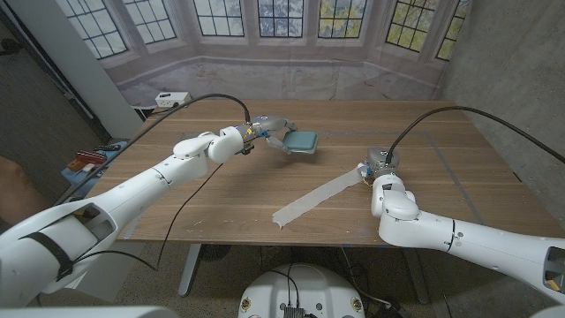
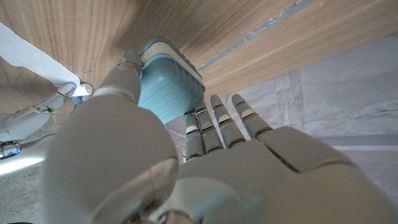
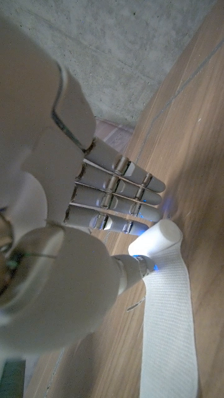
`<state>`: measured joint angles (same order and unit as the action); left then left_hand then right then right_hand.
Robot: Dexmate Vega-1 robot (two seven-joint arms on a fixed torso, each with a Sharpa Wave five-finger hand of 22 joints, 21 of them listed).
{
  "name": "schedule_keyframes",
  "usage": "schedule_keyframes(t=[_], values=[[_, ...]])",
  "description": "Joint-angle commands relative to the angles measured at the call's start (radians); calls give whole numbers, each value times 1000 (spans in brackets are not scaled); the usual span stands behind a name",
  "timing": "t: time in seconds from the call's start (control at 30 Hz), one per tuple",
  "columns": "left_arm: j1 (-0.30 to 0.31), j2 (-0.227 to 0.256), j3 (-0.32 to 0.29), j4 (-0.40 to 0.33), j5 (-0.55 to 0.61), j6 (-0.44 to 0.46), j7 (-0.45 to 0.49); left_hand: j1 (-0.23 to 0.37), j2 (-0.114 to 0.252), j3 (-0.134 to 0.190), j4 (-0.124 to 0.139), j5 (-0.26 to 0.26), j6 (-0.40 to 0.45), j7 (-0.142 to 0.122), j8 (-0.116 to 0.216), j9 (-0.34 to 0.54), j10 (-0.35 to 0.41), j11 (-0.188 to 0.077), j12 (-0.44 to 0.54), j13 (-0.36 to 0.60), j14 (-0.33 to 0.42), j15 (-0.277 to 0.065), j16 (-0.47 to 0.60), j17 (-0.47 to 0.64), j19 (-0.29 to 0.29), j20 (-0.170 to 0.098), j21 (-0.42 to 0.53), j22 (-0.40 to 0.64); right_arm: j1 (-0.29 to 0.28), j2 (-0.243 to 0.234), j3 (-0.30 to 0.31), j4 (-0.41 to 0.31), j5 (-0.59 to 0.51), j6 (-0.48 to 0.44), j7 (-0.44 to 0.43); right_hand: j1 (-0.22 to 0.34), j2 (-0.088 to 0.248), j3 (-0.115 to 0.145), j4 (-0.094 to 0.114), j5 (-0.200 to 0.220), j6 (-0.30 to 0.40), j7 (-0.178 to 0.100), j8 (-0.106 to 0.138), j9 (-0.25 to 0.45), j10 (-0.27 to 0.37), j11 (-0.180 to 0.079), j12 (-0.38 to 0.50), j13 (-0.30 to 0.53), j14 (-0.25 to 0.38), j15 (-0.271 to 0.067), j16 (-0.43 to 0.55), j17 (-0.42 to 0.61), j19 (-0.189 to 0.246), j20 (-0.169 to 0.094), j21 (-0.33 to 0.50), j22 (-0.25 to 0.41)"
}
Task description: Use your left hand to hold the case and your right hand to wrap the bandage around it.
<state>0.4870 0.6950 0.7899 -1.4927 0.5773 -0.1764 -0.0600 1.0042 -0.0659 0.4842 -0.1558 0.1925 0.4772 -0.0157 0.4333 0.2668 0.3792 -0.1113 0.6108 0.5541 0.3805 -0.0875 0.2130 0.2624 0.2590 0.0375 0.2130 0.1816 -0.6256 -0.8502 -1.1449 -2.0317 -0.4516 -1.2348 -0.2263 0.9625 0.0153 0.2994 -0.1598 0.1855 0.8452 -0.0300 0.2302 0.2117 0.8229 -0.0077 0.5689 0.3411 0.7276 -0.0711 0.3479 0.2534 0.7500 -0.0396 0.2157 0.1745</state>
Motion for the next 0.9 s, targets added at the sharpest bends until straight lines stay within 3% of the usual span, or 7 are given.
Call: schedule_keyframes(t=[0.03,0.27,0.3,0.33,0.53,0.9], values=[[-6,-4,3,9,-3,-3,-6,4,49,8,2,6,137,-46,268,3,68,-62,5,4,7,-6,0,2,-4,-3,-4,3,-26,15,26,28,-33,32,6,14,3,3,-6,2,19,-5,12,2,14,-3,8,3,20,-99,8,5,11,-4,7,3],[-9,-5,5,12,-1,-7,-5,2,49,9,3,6,139,-47,271,1,69,-61,5,5,7,-6,-1,2,-3,-3,-4,3,-53,23,47,38,-53,51,-5,25,3,7,-7,3,44,-9,18,2,46,-16,24,8,46,-117,14,6,24,-13,10,3],[-9,-5,5,12,-2,-9,-5,2,49,9,3,6,138,-46,272,1,69,-62,4,5,7,-6,-1,2,-4,-3,-4,3,-56,23,49,38,-57,52,-5,26,3,7,-6,3,47,-9,17,2,49,-46,27,11,49,-121,13,6,27,-14,10,3],[-9,-5,6,11,-1,-9,-5,2,49,9,3,6,139,-46,272,1,69,-62,4,5,7,-6,-1,2,-4,-3,-4,3,-60,23,52,39,-60,55,-7,26,2,8,-5,3,54,-11,19,2,55,-53,30,11,51,-120,12,6,29,-15,11,3],[-12,-7,8,14,0,-12,-7,1,49,9,3,6,138,-46,274,0,68,-61,3,6,7,-4,-2,2,-4,-3,-4,3,-82,28,73,46,-77,74,-18,33,3,8,-5,3,69,-17,23,2,75,-67,38,12,69,-130,21,11,38,-20,13,4],[-22,-14,12,33,-1,-26,-3,3,51,7,2,5,138,-48,280,0,68,-63,1,8,7,-5,-1,3,-5,-3,-4,3,-94,40,92,65,-118,105,-8,38,2,11,-5,3,88,-23,27,2,87,-68,41,8,87,-139,22,12,47,-26,15,4]])
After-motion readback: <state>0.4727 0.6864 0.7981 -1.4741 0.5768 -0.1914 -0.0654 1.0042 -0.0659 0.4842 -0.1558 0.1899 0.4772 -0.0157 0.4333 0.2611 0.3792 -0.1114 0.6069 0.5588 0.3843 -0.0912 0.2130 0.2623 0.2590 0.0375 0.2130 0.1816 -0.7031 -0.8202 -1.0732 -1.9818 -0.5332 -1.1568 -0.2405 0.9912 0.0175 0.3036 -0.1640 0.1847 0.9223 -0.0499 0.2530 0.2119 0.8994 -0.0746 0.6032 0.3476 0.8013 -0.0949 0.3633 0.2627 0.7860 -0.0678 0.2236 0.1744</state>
